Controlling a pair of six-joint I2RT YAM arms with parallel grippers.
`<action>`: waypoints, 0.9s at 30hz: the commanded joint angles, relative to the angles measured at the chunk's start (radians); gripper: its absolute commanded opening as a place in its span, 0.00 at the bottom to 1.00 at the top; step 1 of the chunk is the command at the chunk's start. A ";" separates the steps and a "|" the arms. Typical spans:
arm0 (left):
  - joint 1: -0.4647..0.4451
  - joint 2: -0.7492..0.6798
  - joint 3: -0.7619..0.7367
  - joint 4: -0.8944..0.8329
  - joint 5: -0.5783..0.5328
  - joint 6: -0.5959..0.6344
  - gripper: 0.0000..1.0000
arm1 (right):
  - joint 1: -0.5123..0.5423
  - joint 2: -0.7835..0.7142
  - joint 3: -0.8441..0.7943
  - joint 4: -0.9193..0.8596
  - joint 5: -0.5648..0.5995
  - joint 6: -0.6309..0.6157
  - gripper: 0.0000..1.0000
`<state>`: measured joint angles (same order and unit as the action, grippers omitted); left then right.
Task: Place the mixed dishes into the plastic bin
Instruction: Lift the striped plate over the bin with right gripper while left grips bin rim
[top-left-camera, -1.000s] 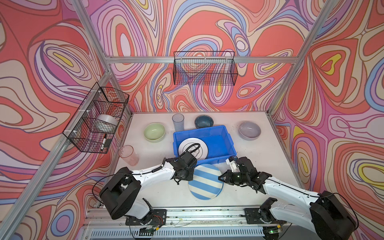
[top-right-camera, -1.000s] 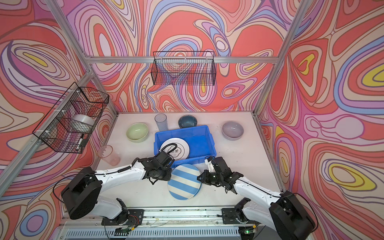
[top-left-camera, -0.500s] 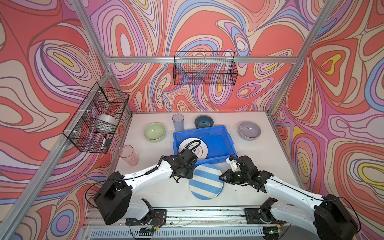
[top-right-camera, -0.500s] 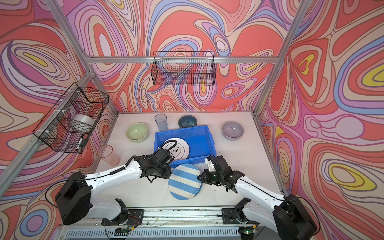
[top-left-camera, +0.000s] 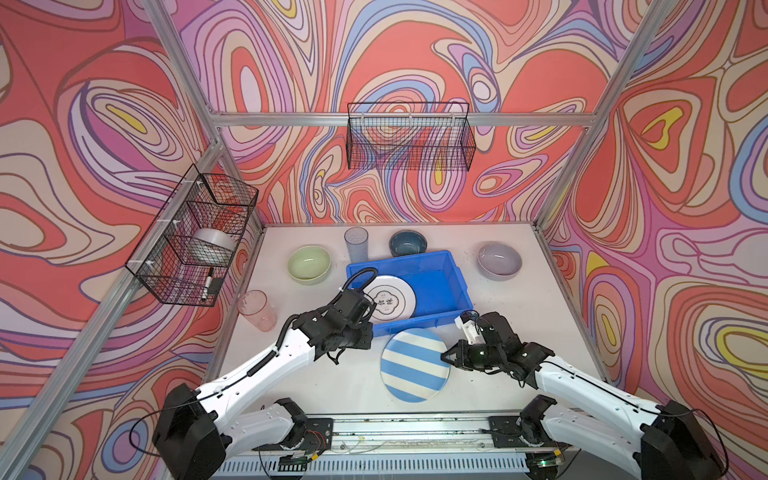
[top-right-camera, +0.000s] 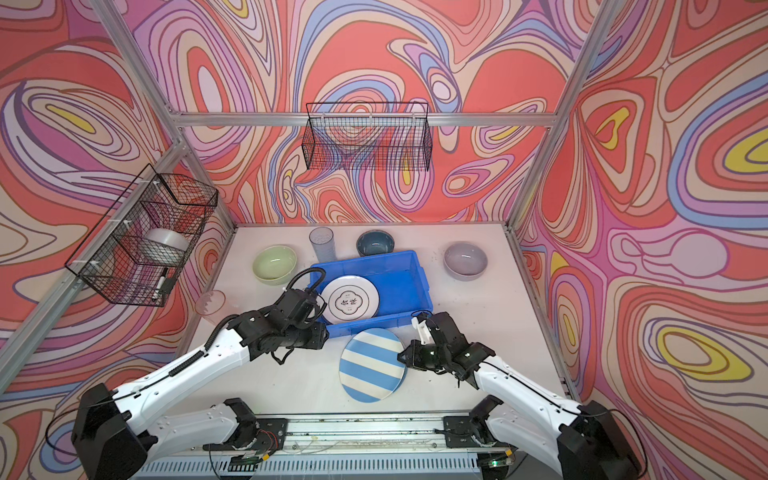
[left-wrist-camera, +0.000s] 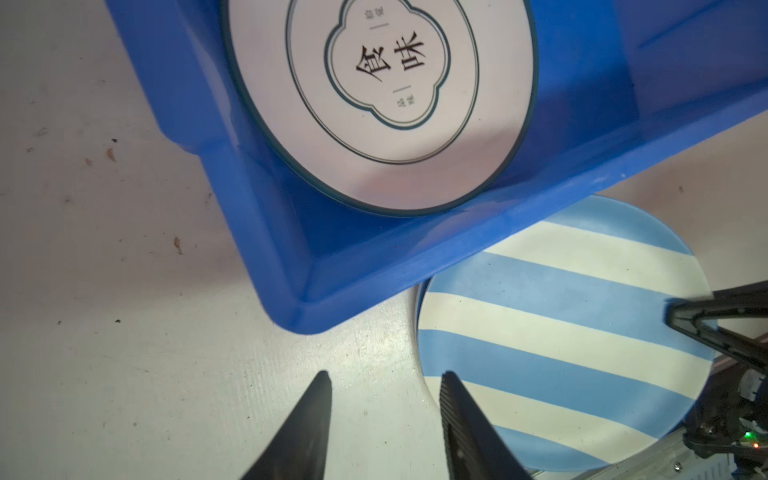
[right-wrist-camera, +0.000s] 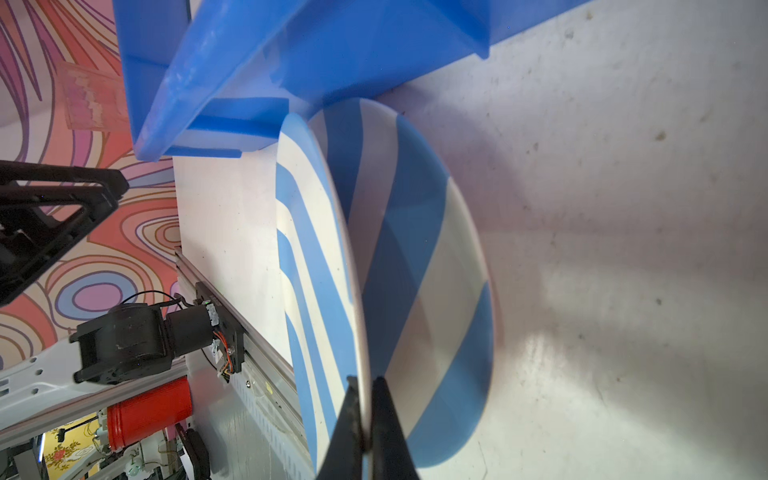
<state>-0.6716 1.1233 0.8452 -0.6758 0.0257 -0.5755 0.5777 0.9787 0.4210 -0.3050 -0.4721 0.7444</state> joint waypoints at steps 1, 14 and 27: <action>0.041 -0.039 -0.037 -0.057 0.014 0.010 0.48 | 0.005 -0.006 0.036 -0.075 0.015 -0.043 0.00; 0.084 -0.006 -0.065 -0.009 0.038 0.008 0.41 | 0.004 0.021 0.176 -0.241 -0.068 -0.135 0.00; 0.131 0.101 -0.057 0.069 0.055 0.032 0.36 | 0.004 0.050 0.304 -0.345 -0.124 -0.221 0.00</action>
<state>-0.5556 1.2098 0.7830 -0.6346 0.0753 -0.5568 0.5777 1.0275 0.6724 -0.6292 -0.5549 0.5659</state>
